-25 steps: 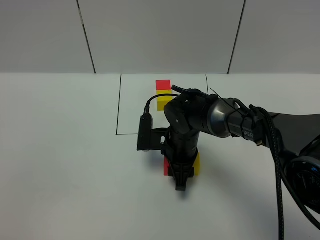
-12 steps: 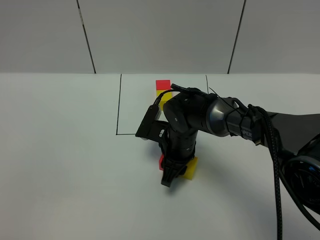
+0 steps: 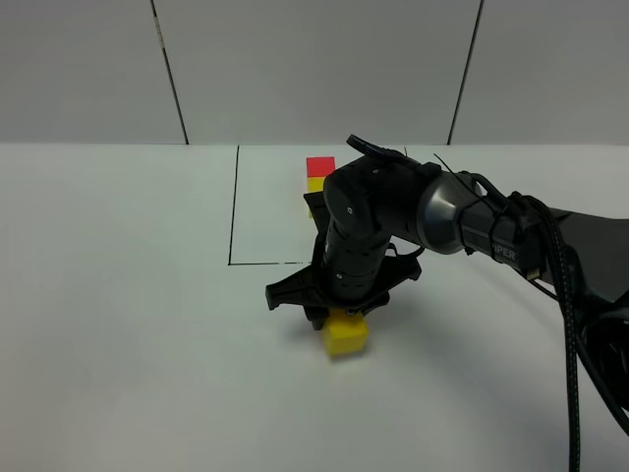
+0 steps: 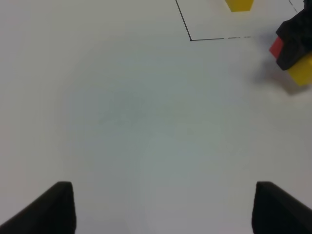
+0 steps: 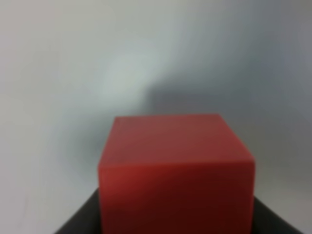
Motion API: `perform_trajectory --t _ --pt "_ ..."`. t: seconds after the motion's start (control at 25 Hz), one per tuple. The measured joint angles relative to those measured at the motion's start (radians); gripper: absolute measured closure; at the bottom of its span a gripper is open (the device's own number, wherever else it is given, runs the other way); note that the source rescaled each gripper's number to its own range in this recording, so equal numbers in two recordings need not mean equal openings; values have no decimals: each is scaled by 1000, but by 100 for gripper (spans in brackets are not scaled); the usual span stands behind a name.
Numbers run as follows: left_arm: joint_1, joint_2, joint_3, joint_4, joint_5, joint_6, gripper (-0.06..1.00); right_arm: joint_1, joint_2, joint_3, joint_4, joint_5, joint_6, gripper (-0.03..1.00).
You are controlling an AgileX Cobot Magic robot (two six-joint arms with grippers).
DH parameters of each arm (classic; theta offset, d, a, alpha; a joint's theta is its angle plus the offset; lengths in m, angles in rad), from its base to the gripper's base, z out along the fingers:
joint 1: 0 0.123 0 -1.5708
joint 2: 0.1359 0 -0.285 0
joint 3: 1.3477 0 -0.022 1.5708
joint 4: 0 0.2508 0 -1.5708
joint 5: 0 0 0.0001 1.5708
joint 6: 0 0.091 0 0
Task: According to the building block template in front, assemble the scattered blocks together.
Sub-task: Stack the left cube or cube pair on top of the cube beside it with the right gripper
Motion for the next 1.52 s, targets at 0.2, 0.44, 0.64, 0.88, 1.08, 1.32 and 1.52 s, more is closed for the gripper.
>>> perform_trajectory --t 0.2,0.44,0.64,0.88,1.08,1.32,1.52 --pt "0 0 0 0 0 0 38 0 0 0 -3 -10 187 96" --pt "0 0 0 0 0 0 38 0 6 -1 -22 -11 281 96" --pt "0 0 0 0 0 0 38 0 40 -1 -34 -10 307 96" --pt "0 0 0 0 0 0 38 0 59 -1 -87 -8 281 96" --pt "0 0 0 0 0 0 38 1 66 -1 -95 -8 264 96" --pt "0 0 0 0 0 0 38 10 73 -1 -102 -9 210 96" --pt "0 0 0 0 0 0 38 10 73 -1 -101 -9 205 96"
